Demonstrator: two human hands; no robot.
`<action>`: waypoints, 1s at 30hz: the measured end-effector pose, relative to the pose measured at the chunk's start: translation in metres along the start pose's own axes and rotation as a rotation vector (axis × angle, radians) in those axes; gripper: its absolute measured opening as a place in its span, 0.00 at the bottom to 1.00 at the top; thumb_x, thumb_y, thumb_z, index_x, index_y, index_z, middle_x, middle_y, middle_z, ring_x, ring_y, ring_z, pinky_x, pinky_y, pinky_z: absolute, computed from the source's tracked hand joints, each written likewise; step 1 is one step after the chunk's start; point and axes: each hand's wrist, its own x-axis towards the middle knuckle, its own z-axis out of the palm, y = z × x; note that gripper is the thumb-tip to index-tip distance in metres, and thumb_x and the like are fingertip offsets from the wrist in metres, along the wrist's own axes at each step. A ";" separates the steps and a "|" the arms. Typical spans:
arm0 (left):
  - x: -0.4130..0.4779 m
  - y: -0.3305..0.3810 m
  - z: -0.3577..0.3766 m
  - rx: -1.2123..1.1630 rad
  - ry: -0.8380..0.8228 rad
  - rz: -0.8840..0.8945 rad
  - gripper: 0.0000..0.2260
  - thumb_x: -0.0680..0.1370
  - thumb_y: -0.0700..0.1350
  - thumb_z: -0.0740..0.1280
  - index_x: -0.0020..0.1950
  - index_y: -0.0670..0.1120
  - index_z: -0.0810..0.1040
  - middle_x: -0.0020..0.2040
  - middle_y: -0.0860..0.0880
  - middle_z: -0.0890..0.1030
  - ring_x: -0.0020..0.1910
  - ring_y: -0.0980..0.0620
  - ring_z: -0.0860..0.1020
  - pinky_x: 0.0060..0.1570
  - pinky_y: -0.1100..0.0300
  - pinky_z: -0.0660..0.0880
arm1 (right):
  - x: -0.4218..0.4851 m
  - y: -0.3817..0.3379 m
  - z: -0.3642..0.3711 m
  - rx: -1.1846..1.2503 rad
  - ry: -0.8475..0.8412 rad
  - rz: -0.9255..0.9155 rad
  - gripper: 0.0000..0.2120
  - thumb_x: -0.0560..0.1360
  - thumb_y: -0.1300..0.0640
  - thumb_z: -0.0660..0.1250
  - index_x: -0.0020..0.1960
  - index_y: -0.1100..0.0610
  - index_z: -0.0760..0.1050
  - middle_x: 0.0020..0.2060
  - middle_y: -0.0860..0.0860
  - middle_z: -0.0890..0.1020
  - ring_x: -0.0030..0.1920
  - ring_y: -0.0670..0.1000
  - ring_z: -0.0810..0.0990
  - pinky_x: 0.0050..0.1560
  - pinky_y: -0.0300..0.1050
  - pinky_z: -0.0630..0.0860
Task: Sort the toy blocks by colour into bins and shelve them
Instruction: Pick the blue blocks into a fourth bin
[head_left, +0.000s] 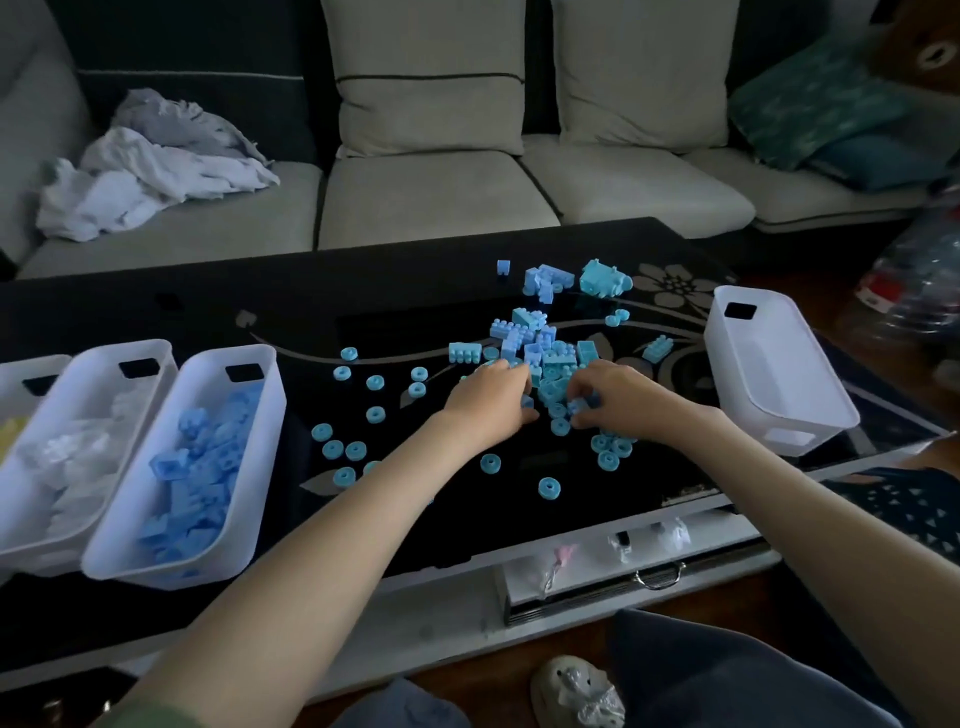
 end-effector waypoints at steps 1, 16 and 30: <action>0.000 0.000 0.001 -0.009 0.019 0.008 0.10 0.77 0.49 0.67 0.55 0.45 0.73 0.54 0.48 0.74 0.53 0.47 0.74 0.47 0.56 0.70 | 0.001 -0.001 -0.001 0.007 0.009 -0.006 0.10 0.73 0.51 0.69 0.50 0.53 0.72 0.48 0.49 0.74 0.48 0.49 0.73 0.45 0.41 0.69; 0.040 -0.025 -0.015 -0.283 0.249 -0.119 0.13 0.81 0.41 0.56 0.63 0.45 0.74 0.57 0.44 0.70 0.47 0.49 0.73 0.46 0.61 0.69 | 0.065 -0.017 -0.011 -0.023 0.060 -0.151 0.15 0.79 0.61 0.57 0.64 0.51 0.70 0.51 0.49 0.68 0.50 0.50 0.71 0.47 0.43 0.70; 0.057 -0.026 -0.015 0.124 -0.126 -0.059 0.13 0.82 0.48 0.56 0.65 0.45 0.68 0.62 0.42 0.71 0.63 0.43 0.66 0.58 0.52 0.66 | 0.077 -0.009 -0.013 -0.121 -0.104 -0.146 0.16 0.78 0.64 0.57 0.61 0.49 0.70 0.54 0.50 0.70 0.64 0.51 0.63 0.53 0.47 0.66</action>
